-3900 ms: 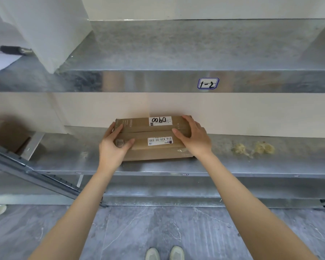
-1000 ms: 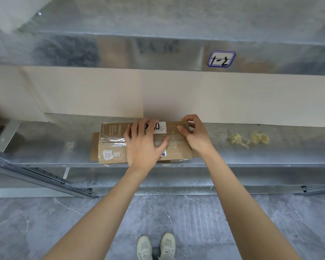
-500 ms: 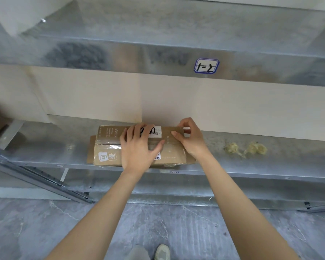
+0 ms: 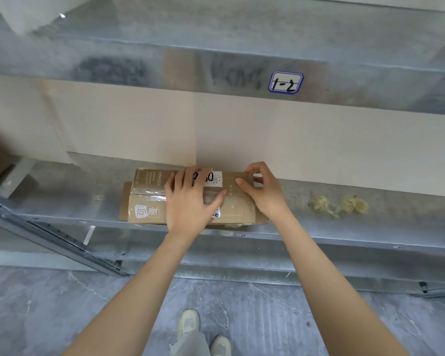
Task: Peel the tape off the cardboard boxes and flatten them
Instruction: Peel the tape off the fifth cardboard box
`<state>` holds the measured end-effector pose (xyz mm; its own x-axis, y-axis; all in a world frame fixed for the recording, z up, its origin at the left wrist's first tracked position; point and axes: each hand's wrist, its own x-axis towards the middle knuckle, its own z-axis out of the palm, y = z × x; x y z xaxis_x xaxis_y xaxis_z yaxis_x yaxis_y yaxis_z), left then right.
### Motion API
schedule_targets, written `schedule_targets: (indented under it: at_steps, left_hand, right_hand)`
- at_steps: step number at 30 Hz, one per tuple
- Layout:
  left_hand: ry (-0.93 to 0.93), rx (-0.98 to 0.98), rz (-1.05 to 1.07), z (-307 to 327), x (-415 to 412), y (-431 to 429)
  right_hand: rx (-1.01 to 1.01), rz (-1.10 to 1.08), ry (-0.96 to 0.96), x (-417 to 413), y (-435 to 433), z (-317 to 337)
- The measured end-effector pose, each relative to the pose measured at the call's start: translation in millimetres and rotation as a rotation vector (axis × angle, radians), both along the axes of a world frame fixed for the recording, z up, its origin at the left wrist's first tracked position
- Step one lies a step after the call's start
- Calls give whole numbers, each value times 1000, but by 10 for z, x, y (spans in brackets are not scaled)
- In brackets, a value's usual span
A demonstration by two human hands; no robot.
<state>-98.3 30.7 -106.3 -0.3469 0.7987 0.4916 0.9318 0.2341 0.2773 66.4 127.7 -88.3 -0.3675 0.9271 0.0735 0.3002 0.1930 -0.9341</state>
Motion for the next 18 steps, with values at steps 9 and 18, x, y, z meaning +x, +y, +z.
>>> schedule_targets:
  at_steps: [9, 18]
  left_hand:
    - [-6, 3, 0, -7, 0, 6]
    - [8, 10, -2, -1, 11, -3]
  right_hand:
    - [-43, -127, 131, -24, -29, -39]
    - [51, -217, 123, -66, -111, -139]
